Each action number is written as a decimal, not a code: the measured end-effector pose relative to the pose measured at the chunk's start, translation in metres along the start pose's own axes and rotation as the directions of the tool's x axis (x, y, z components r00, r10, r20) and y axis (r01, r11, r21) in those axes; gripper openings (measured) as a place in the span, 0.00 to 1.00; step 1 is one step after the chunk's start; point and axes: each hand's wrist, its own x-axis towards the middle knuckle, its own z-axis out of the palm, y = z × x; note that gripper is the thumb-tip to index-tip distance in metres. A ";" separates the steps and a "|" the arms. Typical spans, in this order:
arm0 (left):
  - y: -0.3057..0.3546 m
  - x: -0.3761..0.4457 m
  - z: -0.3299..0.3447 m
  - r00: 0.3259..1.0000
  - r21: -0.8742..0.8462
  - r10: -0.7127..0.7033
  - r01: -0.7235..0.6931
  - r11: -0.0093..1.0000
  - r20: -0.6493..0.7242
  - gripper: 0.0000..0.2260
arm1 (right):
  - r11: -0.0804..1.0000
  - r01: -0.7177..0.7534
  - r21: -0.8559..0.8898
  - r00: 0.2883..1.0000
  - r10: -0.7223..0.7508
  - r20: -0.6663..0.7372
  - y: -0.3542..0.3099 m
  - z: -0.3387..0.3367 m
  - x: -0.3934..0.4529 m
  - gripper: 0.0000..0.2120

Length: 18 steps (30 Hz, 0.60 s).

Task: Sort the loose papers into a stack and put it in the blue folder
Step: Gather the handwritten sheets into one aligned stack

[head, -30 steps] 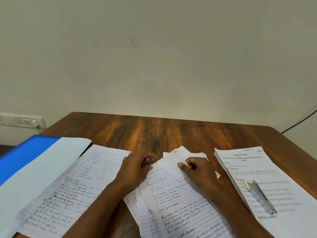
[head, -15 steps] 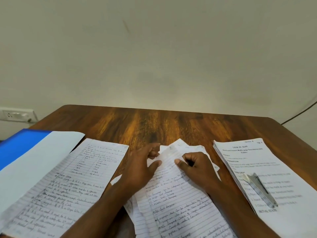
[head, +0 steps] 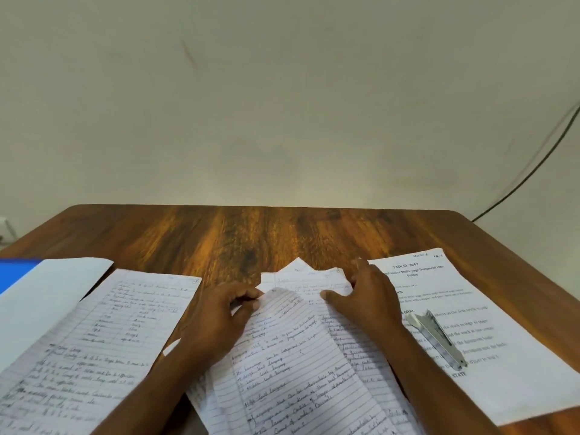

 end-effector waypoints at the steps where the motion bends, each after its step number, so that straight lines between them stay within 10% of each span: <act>1: 0.000 0.000 0.000 1.000 -0.006 -0.005 0.005 1.000 0.002 0.07 | 1.000 -0.015 0.022 0.999 0.014 0.031 0.003 -0.001 0.002 0.39; 18: -0.015 0.004 0.000 1.000 -0.022 0.029 -0.029 0.999 0.007 0.04 | 0.868 0.004 0.497 0.989 0.071 -0.131 0.014 0.010 0.006 0.05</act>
